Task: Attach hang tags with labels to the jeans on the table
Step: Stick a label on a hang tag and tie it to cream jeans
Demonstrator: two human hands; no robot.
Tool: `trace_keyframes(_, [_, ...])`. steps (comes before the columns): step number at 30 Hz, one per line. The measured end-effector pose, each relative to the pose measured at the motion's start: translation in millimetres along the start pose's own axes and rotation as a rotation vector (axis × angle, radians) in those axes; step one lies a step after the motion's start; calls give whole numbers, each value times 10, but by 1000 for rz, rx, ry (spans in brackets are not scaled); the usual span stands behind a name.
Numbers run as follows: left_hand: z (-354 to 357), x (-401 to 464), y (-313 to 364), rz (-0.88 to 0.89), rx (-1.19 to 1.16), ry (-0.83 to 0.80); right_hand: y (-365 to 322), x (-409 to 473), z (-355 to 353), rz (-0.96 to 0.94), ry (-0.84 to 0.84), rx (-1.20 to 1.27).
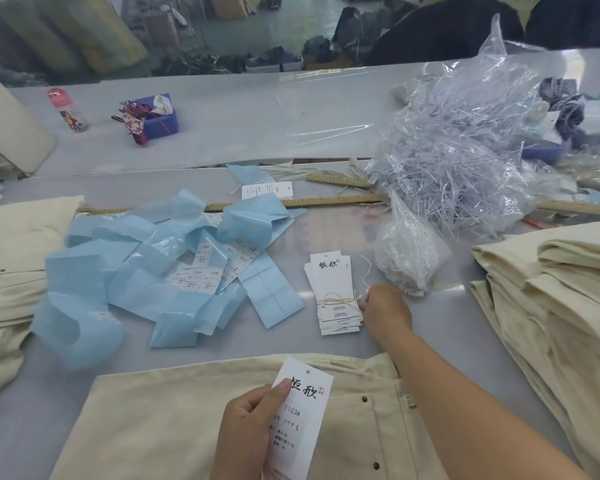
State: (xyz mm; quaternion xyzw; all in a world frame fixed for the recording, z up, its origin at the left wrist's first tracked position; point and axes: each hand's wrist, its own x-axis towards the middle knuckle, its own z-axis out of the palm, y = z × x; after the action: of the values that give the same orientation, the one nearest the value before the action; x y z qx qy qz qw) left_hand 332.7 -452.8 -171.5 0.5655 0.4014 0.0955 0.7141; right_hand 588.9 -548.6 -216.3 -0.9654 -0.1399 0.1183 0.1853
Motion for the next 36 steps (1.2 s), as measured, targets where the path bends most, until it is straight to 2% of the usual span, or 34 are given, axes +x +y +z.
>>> trace_keyframes(3, [-83,-78,62,16,-21,7,-16,-14,-26,-20,26,108])
trace_keyframes(7, [-156,-137,129,44,-104,33,-62,-184,-164,2,138,681])
trace_keyframes(11, [-150,-270,186,102,-151,35,-225,-549,-522,-125,165,1020])
trace_keyframes(14, [-170,-373,226,121,-158,-36,-395,-825,-847,-269,186,1136])
trace_keyframes(16, [-195,-457,243,117,-129,-92,-479,-1045,-1034,-350,165,1157])
trace_keyframes(19, [-251,-590,269,166,-81,-108,-537,-1456,-1187,-389,36,1171])
trace_keyframes(22, [-300,-754,312,255,-52,-103,-530,-1965,-1156,-388,-113,1097])
trace_keyframes(25, [-327,-915,345,382,35,-126,-549,-2449,-1043,-433,-156,1025])
trace_keyframes(32, [-334,-1267,324,624,189,-231,-646,-3030,-864,-496,74,767])
trace_keyframes(36, [-361,-1379,324,670,178,-243,-674,-3143,-850,-478,228,632])
